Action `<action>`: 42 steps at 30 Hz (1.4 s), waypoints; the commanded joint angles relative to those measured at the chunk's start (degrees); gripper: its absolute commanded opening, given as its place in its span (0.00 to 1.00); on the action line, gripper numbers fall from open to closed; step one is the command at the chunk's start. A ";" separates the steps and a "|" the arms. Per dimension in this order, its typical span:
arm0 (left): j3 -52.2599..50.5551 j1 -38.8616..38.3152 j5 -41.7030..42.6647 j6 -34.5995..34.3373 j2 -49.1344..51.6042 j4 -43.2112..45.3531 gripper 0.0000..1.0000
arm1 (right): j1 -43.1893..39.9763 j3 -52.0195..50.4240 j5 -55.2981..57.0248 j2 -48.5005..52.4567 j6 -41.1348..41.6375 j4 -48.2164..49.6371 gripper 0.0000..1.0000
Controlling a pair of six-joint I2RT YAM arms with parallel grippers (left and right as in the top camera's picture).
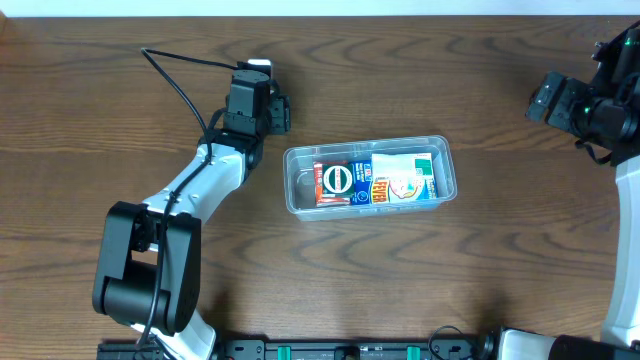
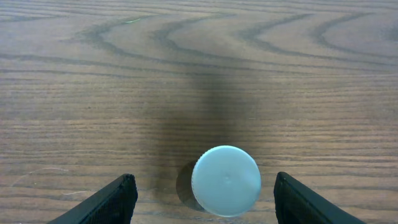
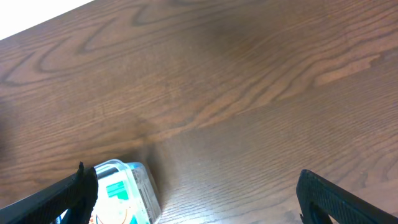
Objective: Pack container
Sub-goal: 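Grasp the brown white-capped bottle by its cap with the left gripper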
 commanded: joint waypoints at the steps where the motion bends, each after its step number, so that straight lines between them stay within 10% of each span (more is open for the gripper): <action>1: 1.09 0.15 -0.04 0.15 0.90 0.44 0.71 | -0.42 0.22 -0.42 0.15 0.61 0.00 0.99; 22: 11.76 -0.15 -0.07 2.78 -6.27 -18.71 0.73 | -0.42 0.22 -0.42 0.15 0.61 0.02 0.99; 31: 39.74 -0.94 -0.09 3.48 -7.65 -49.13 0.73 | -0.42 0.22 -0.42 0.15 0.61 0.02 0.99; 42: 57.05 -0.79 -0.07 6.01 3.65 -61.22 0.73 | -0.42 0.22 -0.42 0.15 0.61 0.00 0.99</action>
